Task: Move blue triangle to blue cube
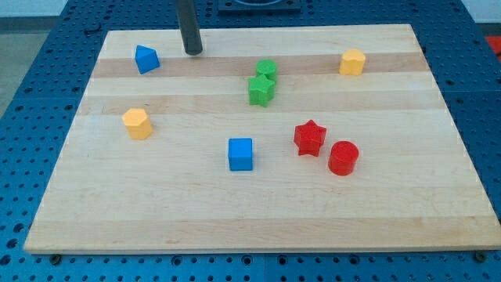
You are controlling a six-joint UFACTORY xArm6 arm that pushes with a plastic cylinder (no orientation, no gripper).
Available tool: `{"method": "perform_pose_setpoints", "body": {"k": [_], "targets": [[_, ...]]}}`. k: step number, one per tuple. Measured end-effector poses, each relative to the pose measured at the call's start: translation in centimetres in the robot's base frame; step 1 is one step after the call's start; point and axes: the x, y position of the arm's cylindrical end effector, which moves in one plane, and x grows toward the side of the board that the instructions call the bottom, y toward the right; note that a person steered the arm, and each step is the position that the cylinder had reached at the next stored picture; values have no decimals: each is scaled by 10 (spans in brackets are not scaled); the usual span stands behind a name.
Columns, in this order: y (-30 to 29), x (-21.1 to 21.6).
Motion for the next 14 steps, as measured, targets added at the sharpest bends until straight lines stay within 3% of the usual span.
{"method": "perform_pose_setpoints", "body": {"k": [2, 4, 6, 7, 10, 12, 14], "targets": [[-56, -30], [-96, 25], [-100, 99], [-100, 114], [-76, 102], [-63, 70], [-25, 92]]}}
